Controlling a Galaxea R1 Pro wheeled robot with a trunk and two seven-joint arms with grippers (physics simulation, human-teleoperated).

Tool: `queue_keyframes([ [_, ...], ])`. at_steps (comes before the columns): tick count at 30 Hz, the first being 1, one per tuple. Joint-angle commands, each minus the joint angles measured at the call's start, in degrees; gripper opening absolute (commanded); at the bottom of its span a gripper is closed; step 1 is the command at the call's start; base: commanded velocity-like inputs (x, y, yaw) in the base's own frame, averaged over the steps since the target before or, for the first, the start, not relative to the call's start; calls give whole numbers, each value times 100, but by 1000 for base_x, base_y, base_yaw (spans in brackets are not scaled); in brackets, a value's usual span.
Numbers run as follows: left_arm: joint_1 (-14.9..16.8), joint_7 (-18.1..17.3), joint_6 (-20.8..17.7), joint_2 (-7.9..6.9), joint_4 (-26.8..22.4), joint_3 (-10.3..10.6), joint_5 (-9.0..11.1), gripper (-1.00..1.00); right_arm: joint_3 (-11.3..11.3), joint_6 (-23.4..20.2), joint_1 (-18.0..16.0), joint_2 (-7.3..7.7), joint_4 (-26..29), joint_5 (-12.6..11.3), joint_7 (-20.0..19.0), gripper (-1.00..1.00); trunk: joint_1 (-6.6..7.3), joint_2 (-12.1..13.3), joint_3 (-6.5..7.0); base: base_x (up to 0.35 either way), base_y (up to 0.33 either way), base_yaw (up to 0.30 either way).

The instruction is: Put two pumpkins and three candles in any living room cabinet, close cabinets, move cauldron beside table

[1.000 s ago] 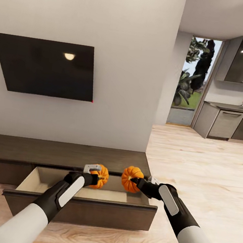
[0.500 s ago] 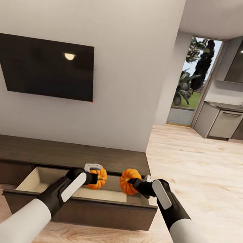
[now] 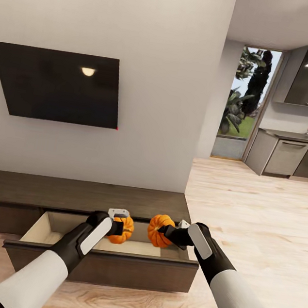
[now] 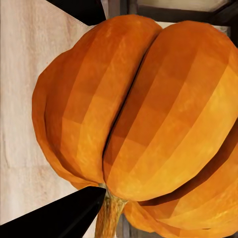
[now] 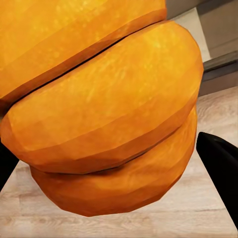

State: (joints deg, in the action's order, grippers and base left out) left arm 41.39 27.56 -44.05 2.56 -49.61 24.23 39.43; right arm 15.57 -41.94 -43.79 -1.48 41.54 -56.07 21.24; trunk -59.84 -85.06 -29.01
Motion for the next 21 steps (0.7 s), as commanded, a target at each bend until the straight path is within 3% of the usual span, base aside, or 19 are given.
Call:
queue_keyframes([
  [1, 10, 130, -9, 6, -6, 13, 78, -100, 15, 3, -5, 1, 6, -80, 81, -100, 0, -4, -6, 0, 0, 0],
  [21, 18, 247, -41, 67, -50, 19, 82, -100, 16, -25, -7, -2, -3, -80, 82, -100, 0, -4, -6, 132, -23, 0],
])
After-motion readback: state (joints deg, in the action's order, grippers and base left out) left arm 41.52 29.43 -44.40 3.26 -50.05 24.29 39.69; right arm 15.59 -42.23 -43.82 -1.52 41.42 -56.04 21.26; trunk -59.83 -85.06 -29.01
